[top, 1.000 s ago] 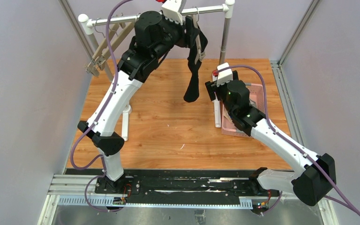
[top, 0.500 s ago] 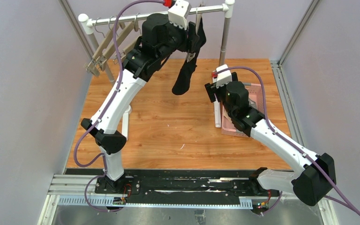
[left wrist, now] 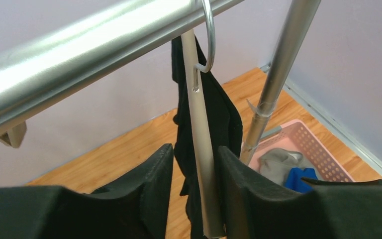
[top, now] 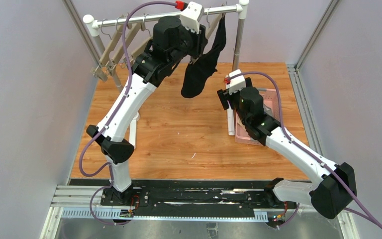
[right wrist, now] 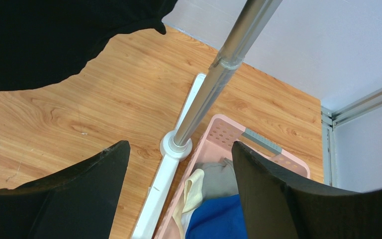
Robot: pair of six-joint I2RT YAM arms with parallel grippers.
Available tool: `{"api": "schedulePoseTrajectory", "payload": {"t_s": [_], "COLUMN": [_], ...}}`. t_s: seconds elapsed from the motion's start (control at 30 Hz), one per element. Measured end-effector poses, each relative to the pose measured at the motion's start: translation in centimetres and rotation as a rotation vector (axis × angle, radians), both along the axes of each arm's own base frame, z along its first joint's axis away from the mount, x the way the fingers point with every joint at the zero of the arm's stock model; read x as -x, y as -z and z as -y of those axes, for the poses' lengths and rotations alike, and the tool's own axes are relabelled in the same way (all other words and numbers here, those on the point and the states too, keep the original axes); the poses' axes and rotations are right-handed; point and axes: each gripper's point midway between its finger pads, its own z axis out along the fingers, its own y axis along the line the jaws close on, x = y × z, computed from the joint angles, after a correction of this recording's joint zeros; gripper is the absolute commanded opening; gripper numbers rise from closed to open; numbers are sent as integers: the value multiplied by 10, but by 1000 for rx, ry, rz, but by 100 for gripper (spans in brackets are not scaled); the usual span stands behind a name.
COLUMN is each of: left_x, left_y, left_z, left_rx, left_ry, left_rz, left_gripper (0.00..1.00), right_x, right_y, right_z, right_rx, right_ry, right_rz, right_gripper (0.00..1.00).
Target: Remove the underwear clipped to the hanger
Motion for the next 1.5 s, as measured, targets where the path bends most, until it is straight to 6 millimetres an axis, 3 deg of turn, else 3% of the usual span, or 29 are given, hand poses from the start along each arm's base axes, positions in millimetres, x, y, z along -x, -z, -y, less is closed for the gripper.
{"api": "schedulePoseTrajectory", "payload": {"t_s": [0.1, 0.13, 0.63, 0.87, 1.03, 1.27, 1.5], "left_x": [-1, -1, -4, -8, -6, 15, 38], "left_y": [0, 0, -3, -20, -22, -8, -12], "left_z": [-1, -1, -1, -1, -4, -20, -42], "left_rx": [-5, -3, 6, 46, 38, 7, 15], "left_ry": [-5, -7, -16, -32, -33, -32, -44], "left_rz": [3, 2, 17, 76, 84, 51, 76], "left_gripper": [4, 1, 0, 0, 0, 0, 0], "right_x": [0, 0, 5, 5, 5, 4, 4], "right_y": [1, 1, 12, 17, 17, 18, 18], "right_z": [0, 0, 4, 5, 8, 9, 10], "right_rx": [2, 2, 24, 43, 49, 50, 50], "right_ry": [0, 0, -3, -3, 8, 16, 21], "right_rz": [-2, -2, -13, -17, -15, -10, -10], "right_gripper": [77, 77, 78, 78, 78, 78, 78]}}
